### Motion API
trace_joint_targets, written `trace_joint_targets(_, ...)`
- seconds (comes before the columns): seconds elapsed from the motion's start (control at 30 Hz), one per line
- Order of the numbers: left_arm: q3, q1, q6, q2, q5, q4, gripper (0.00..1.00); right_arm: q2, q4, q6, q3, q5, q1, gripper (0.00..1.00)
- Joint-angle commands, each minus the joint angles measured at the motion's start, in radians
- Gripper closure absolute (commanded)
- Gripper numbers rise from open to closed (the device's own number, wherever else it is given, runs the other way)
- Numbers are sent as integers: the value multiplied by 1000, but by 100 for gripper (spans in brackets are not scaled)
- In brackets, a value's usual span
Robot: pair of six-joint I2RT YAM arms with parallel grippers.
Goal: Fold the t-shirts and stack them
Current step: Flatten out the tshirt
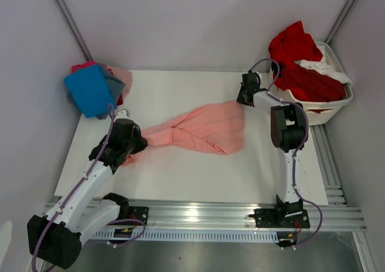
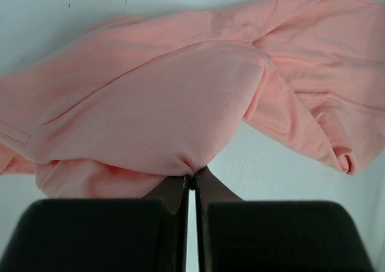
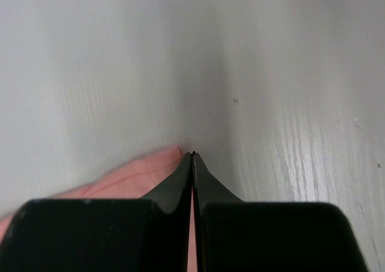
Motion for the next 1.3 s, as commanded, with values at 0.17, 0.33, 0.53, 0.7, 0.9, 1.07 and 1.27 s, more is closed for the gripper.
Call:
trace_joint_targets(0.17,98,-8,56,-25,-66,22,99,-176,-2,-66,-63,72,2,100)
trace_joint_targets(0.33,151,-8,101,-33,-61,-3,99,-250,6,-119,-92,162,-9,100)
trace_joint_targets(0.53,160,-6,95,-44,-40,-11,99,-254,0,-109,-87,69,-30,97)
trace_joint_targets(0.7,112,-6,50,-44,-3,-1,99,-196,13,-61,-96,21,-29,40)
trace_joint_targets(0.9,89,-6,52,-42,5,-5,99,-119,39,-40,-63,-72,-32,30)
trace_joint_targets(1.07,86,-6,53,-42,8,-5,100,-73,47,-12,-46,-141,-26,30)
trace_joint_targets(1.27,83,-6,56,-39,3,0,100,-32,46,3,-30,-181,-4,33)
